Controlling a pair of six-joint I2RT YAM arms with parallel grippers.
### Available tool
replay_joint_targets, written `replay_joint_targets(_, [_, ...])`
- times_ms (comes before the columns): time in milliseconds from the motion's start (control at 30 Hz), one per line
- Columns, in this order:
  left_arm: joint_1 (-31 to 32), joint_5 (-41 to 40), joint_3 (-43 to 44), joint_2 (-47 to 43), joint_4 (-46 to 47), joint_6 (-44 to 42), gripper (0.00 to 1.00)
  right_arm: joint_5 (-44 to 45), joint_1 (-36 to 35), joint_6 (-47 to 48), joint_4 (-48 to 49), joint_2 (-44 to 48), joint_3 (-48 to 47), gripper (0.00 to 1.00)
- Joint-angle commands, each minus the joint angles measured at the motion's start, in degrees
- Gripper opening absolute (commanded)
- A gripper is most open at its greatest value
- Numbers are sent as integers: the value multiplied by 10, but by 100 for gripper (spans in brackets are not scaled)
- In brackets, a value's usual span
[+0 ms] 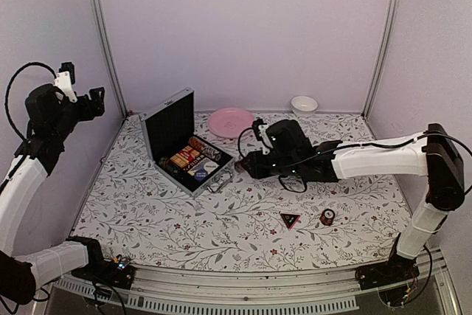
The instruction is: Pack up texas hold em set
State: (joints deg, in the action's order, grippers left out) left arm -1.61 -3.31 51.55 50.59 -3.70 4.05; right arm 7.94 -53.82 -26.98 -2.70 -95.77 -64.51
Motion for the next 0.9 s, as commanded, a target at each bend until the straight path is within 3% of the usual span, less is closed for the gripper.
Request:
replay_joint_targets(0, [3, -9, -9, -6, 16, -10, 97, 9, -55, 76, 154, -76, -59, 21])
replay_joint_targets(333, [3, -11, -11, -12, 18, -11, 97, 10, -85, 139, 272, -204, -129, 21])
replay_joint_targets(867, [4, -19, -13, -12, 18, -17, 97, -14, -85, 176, 270, -377, -288, 21])
